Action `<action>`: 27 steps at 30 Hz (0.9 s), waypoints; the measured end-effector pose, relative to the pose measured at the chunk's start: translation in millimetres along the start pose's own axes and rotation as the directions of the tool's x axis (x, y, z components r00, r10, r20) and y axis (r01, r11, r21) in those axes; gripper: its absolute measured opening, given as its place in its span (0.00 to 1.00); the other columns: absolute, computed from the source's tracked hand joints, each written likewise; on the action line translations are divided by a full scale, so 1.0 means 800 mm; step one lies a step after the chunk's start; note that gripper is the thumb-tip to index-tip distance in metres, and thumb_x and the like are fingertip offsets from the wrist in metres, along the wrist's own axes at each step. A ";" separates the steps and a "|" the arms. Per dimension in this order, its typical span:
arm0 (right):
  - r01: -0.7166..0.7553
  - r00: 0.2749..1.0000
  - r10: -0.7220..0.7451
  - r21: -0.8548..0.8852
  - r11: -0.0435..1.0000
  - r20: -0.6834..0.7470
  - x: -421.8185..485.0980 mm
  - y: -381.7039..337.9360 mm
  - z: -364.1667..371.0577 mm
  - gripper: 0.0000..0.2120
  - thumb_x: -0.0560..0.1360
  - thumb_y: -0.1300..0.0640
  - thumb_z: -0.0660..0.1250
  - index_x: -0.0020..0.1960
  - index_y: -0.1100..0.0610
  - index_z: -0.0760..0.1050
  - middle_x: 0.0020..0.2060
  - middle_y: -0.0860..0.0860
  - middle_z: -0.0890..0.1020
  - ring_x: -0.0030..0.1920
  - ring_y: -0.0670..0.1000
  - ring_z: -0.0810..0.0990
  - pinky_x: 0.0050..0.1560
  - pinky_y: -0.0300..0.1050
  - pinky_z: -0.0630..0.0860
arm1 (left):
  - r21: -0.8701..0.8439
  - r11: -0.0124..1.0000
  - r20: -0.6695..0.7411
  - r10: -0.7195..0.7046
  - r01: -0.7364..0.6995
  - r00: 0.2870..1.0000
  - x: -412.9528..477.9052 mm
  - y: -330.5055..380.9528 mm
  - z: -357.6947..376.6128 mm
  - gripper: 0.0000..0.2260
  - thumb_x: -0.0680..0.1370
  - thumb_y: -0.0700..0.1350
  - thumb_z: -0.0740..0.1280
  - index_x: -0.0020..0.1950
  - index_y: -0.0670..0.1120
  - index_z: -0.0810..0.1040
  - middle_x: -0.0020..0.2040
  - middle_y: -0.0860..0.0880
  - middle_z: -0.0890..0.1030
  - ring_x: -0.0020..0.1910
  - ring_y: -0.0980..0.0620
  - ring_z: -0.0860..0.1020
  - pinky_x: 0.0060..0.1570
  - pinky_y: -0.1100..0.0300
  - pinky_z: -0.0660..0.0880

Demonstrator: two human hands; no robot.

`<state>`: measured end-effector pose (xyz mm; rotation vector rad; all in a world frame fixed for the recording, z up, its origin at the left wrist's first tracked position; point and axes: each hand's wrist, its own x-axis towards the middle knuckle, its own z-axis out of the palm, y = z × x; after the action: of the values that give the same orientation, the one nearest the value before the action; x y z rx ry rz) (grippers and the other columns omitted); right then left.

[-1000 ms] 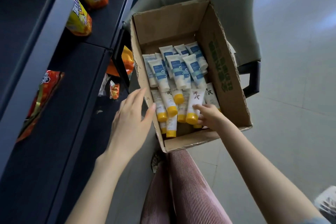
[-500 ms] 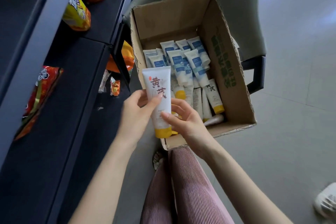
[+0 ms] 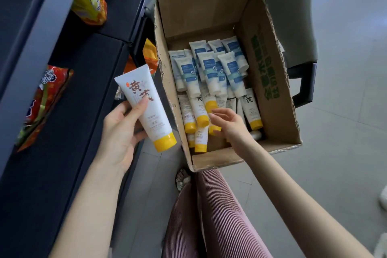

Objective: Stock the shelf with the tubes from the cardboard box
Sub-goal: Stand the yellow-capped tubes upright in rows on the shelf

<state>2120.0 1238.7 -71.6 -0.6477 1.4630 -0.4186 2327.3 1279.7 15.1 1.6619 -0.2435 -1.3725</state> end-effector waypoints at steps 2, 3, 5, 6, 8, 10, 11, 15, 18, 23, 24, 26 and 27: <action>-0.017 0.996 0.008 -0.090 0.996 -0.092 0.027 0.007 -0.006 0.15 0.76 0.58 0.68 0.62 0.59 0.72 0.57 0.54 0.78 0.55 0.50 0.77 0.50 0.44 0.75 | -0.013 1.000 -0.018 -0.020 0.020 1.000 0.002 -0.001 -0.003 0.05 0.77 0.44 0.65 0.52 0.49 0.78 0.41 0.54 0.83 0.41 0.58 0.82 0.39 0.59 0.80; -0.019 0.992 0.004 -0.119 0.993 -0.127 0.040 0.009 -0.006 0.17 0.76 0.58 0.68 0.63 0.59 0.71 0.58 0.54 0.77 0.55 0.50 0.76 0.52 0.45 0.74 | -0.017 0.999 -0.026 -0.027 0.027 0.999 0.003 -0.002 -0.004 0.06 0.77 0.45 0.65 0.52 0.49 0.78 0.41 0.54 0.83 0.41 0.58 0.82 0.39 0.59 0.80; -0.010 0.985 -0.023 -0.186 0.983 -0.173 0.063 0.010 -0.003 0.20 0.76 0.58 0.68 0.66 0.60 0.69 0.60 0.53 0.75 0.57 0.50 0.74 0.57 0.46 0.74 | -0.017 0.999 -0.037 -0.037 0.037 0.999 0.003 -0.005 -0.003 0.07 0.77 0.45 0.65 0.55 0.49 0.77 0.44 0.53 0.82 0.44 0.56 0.81 0.39 0.57 0.79; -0.006 0.982 -0.038 -0.234 0.972 -0.186 0.074 0.011 0.001 0.21 0.76 0.58 0.67 0.67 0.61 0.68 0.59 0.51 0.74 0.58 0.50 0.74 0.58 0.45 0.72 | -0.014 0.999 -0.040 -0.039 0.039 0.998 0.003 -0.006 -0.003 0.08 0.77 0.45 0.66 0.56 0.49 0.77 0.46 0.52 0.82 0.45 0.55 0.81 0.40 0.57 0.78; -0.011 0.979 -0.056 -0.325 0.945 -0.194 0.093 0.015 0.009 0.24 0.76 0.56 0.68 0.69 0.61 0.66 0.58 0.50 0.74 0.60 0.50 0.74 0.59 0.43 0.71 | -0.014 0.999 -0.043 -0.044 0.043 0.998 0.003 -0.007 -0.001 0.10 0.76 0.45 0.66 0.57 0.48 0.77 0.47 0.51 0.82 0.47 0.54 0.81 0.42 0.56 0.78; -0.028 0.976 -0.056 -0.376 0.926 -0.211 0.110 0.019 0.016 0.27 0.75 0.54 0.68 0.71 0.60 0.64 0.64 0.55 0.74 0.65 0.54 0.73 0.63 0.47 0.70 | -0.005 0.999 -0.033 -0.047 0.047 0.998 0.002 -0.008 -0.001 0.11 0.76 0.45 0.66 0.58 0.47 0.76 0.48 0.51 0.82 0.47 0.54 0.81 0.42 0.56 0.78; -0.043 0.972 -0.053 -0.390 0.920 -0.231 0.117 0.019 0.020 0.28 0.75 0.53 0.68 0.71 0.61 0.63 0.66 0.56 0.72 0.66 0.55 0.71 0.64 0.47 0.69 | 0.005 0.999 -0.024 -0.047 0.047 0.999 0.002 -0.008 -0.002 0.11 0.76 0.44 0.66 0.58 0.47 0.76 0.48 0.51 0.82 0.47 0.54 0.81 0.42 0.57 0.78; -0.081 0.948 -0.067 -0.440 0.894 -0.312 0.133 0.020 0.027 0.26 0.74 0.52 0.69 0.68 0.61 0.66 0.65 0.57 0.73 0.65 0.57 0.73 0.62 0.47 0.70 | 0.038 0.998 0.012 -0.044 0.044 0.999 -0.001 -0.007 -0.004 0.17 0.71 0.46 0.68 0.60 0.45 0.76 0.51 0.49 0.82 0.49 0.52 0.81 0.40 0.58 0.78; -0.094 0.940 -0.088 -0.499 0.862 -0.330 0.139 0.022 0.028 0.23 0.74 0.54 0.69 0.65 0.62 0.69 0.62 0.59 0.74 0.61 0.58 0.75 0.59 0.49 0.73 | 0.035 0.999 0.026 -0.032 0.031 0.999 -0.006 -0.006 -0.006 0.19 0.68 0.47 0.68 0.59 0.45 0.77 0.51 0.50 0.83 0.47 0.53 0.81 0.43 0.56 0.78; -0.119 0.944 -0.052 -0.482 0.868 -0.325 0.132 0.026 0.023 0.18 0.71 0.57 0.71 0.57 0.64 0.74 0.55 0.57 0.79 0.55 0.57 0.79 0.57 0.51 0.77 | -0.007 1.000 0.009 -0.006 0.006 1.000 -0.018 -0.003 -0.016 0.17 0.68 0.47 0.68 0.56 0.47 0.78 0.49 0.52 0.83 0.46 0.55 0.82 0.42 0.58 0.80; -0.119 0.947 -0.034 -0.449 0.886 -0.319 0.126 0.027 0.020 0.16 0.71 0.57 0.72 0.55 0.64 0.76 0.52 0.57 0.81 0.53 0.56 0.80 0.56 0.51 0.78 | -0.009 1.000 0.003 0.003 -0.002 1.000 -0.022 -0.002 -0.019 0.17 0.68 0.47 0.68 0.56 0.47 0.78 0.49 0.52 0.83 0.45 0.55 0.82 0.40 0.59 0.80; -0.135 0.956 0.029 -0.349 0.927 -0.292 0.106 0.025 0.015 0.15 0.73 0.57 0.71 0.54 0.66 0.77 0.48 0.55 0.80 0.49 0.53 0.80 0.52 0.47 0.77 | -0.014 1.000 -0.019 0.021 -0.021 1.000 -0.030 0.003 -0.024 0.13 0.70 0.46 0.68 0.54 0.47 0.78 0.46 0.52 0.83 0.43 0.56 0.82 0.38 0.60 0.79; -0.160 0.959 0.084 -0.274 0.948 -0.270 0.095 0.023 0.012 0.16 0.74 0.57 0.71 0.56 0.66 0.76 0.47 0.55 0.79 0.48 0.52 0.79 0.50 0.46 0.77 | -0.018 0.999 -0.031 0.030 -0.031 0.999 -0.035 0.006 -0.028 0.11 0.72 0.45 0.68 0.53 0.47 0.78 0.46 0.52 0.83 0.42 0.56 0.82 0.38 0.60 0.79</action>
<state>2133.2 1206.8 -142.0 -0.7528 1.8229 -0.1915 2338.2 1307.2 35.5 1.6565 -0.2369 -1.3216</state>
